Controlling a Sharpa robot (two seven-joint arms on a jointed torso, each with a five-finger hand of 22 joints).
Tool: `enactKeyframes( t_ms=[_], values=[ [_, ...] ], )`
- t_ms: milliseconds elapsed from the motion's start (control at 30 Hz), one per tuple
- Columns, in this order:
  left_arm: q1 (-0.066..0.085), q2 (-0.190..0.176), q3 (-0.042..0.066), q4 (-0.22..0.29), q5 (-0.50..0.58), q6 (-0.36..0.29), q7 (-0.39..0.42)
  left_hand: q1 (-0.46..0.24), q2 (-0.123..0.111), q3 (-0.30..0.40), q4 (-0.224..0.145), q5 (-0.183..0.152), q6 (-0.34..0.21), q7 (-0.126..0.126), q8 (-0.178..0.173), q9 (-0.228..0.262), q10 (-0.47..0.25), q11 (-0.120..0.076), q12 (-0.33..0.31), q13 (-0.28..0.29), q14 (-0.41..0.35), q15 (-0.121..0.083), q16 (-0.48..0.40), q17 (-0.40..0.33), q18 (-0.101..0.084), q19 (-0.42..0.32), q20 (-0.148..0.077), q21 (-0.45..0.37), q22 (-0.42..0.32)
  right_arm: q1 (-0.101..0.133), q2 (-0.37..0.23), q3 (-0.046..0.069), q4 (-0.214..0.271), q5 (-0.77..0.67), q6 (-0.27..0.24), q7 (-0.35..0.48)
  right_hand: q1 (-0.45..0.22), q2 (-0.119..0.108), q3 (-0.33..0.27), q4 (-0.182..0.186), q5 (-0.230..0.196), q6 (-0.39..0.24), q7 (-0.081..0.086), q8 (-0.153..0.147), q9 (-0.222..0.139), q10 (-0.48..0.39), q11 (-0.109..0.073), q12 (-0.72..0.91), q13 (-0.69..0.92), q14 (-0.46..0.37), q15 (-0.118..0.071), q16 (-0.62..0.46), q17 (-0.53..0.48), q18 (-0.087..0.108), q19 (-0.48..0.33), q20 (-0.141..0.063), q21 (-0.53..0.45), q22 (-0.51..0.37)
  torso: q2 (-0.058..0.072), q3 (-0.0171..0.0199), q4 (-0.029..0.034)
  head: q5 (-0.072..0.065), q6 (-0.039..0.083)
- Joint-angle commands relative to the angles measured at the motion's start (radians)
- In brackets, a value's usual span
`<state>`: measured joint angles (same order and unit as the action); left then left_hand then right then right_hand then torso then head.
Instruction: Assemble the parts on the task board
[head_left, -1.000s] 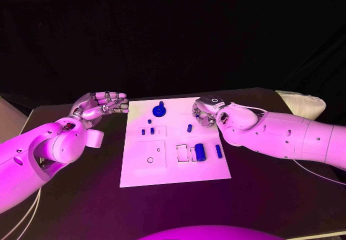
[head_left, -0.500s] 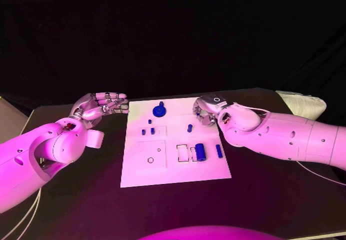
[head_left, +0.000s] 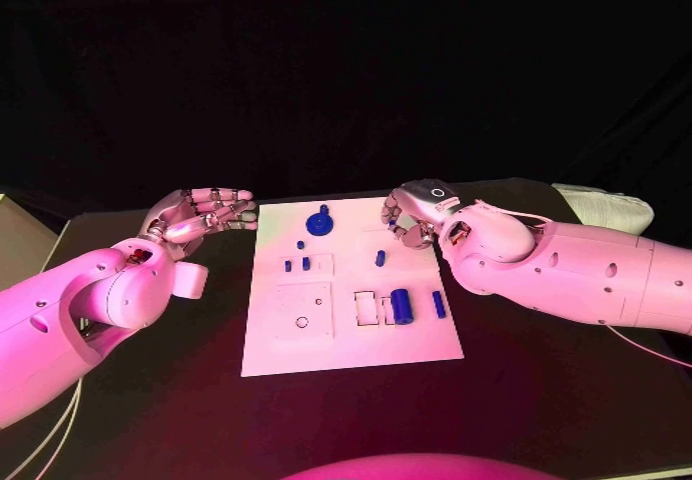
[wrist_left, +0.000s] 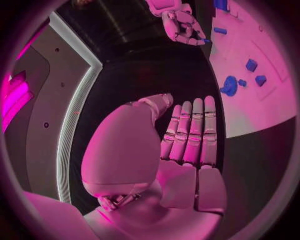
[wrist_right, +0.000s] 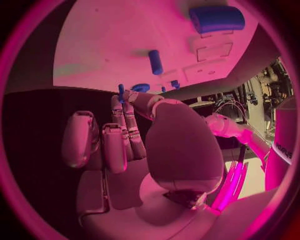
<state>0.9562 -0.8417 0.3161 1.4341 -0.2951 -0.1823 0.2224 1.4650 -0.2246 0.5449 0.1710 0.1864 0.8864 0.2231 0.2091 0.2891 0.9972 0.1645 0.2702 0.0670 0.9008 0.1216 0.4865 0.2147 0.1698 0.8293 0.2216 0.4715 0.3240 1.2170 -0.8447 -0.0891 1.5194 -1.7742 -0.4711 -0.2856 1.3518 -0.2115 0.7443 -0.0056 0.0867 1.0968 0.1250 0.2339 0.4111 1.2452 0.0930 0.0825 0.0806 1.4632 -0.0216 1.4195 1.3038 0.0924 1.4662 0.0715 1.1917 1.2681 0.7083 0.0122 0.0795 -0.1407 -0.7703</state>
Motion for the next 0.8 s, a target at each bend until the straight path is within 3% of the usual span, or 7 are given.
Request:
enactKeyframes(
  t_ms=[33,267,400,500,800],
  values=[
    [-0.002,0.003,0.001,0.001,-0.001,-0.004,0.007,0.000,0.001,-0.007,0.000,-0.002,-0.003,0.005,-0.002,-0.001,-0.004,0.006,-0.007,0.000,0.004,0.004,-0.006,0.001,0.010,0.007,0.001,-0.002,-0.001,0.003,-0.007,0.001,0.048,-0.001,-0.031,0.008,0.016,0.024,0.008,-0.001,-0.001,0.005,0.000,0.006,0.001,0.042,-0.038,0.006,0.018,0.055,-0.007,0.004,0.002,-0.012,0.016,-0.005,0.004,0.001,-0.002,-0.0008,-0.0019,0.008,0.003],
    [-0.006,0.007,0.001,0.005,0.001,-0.014,0.013,0.003,0.002,-0.007,-0.001,-0.001,-0.003,0.005,-0.001,-0.002,-0.003,0.006,-0.007,0.001,0.005,0.004,-0.008,0.002,0.011,0.010,0.001,-0.004,-0.003,-0.010,0.004,0.002,0.130,0.003,-0.075,0.030,0.016,0.023,0.008,-0.001,-0.001,0.005,0.000,0.007,0.001,0.043,-0.038,0.006,0.019,0.055,-0.007,0.004,0.001,-0.013,0.017,-0.005,0.006,0.003,-0.005,-0.0029,-0.0023,0.035,0.002],
    [-0.008,0.010,0.001,0.007,0.003,-0.026,0.020,0.003,0.002,-0.007,-0.001,-0.001,-0.003,0.005,-0.001,-0.002,-0.003,0.006,-0.007,0.001,0.005,0.004,-0.008,0.002,0.011,0.010,0.001,-0.004,-0.003,-0.033,0.019,0.000,0.157,0.002,-0.103,0.048,0.016,0.023,0.009,-0.002,0.000,0.005,0.000,0.007,0.001,0.043,-0.038,0.005,0.019,0.055,-0.007,0.003,0.000,-0.012,0.016,-0.005,0.005,0.002,-0.009,-0.0069,-0.0021,0.056,-0.003],
    [-0.009,0.013,0.001,0.009,0.004,-0.033,0.025,0.005,0.003,-0.007,-0.002,-0.001,-0.002,0.005,-0.001,-0.002,-0.003,0.005,-0.006,0.001,0.006,0.003,-0.008,0.003,0.011,0.011,0.000,-0.005,-0.004,-0.054,0.037,-0.003,0.163,0.000,-0.114,0.059,0.017,0.023,0.009,-0.002,0.000,0.005,0.000,0.006,0.002,0.043,-0.038,0.005,0.019,0.055,-0.007,0.003,0.000,-0.012,0.016,-0.005,0.005,0.002,-0.013,-0.0098,-0.0030,0.074,-0.007],
    [-0.010,0.023,0.001,0.011,0.007,-0.045,0.032,0.007,0.004,-0.007,-0.003,-0.001,-0.001,0.004,0.000,-0.002,-0.002,0.005,-0.006,0.001,0.007,0.003,-0.009,0.004,0.011,0.013,0.000,-0.006,-0.005,-0.114,0.101,-0.013,0.138,-0.005,-0.109,0.075,0.017,0.023,0.010,-0.003,0.002,0.005,0.000,0.006,0.002,0.042,-0.038,0.004,0.019,0.054,-0.007,0.003,-0.002,-0.012,0.016,-0.005,0.004,0.001,-0.020,-0.0171,-0.0014,0.104,-0.023]
  ],
)
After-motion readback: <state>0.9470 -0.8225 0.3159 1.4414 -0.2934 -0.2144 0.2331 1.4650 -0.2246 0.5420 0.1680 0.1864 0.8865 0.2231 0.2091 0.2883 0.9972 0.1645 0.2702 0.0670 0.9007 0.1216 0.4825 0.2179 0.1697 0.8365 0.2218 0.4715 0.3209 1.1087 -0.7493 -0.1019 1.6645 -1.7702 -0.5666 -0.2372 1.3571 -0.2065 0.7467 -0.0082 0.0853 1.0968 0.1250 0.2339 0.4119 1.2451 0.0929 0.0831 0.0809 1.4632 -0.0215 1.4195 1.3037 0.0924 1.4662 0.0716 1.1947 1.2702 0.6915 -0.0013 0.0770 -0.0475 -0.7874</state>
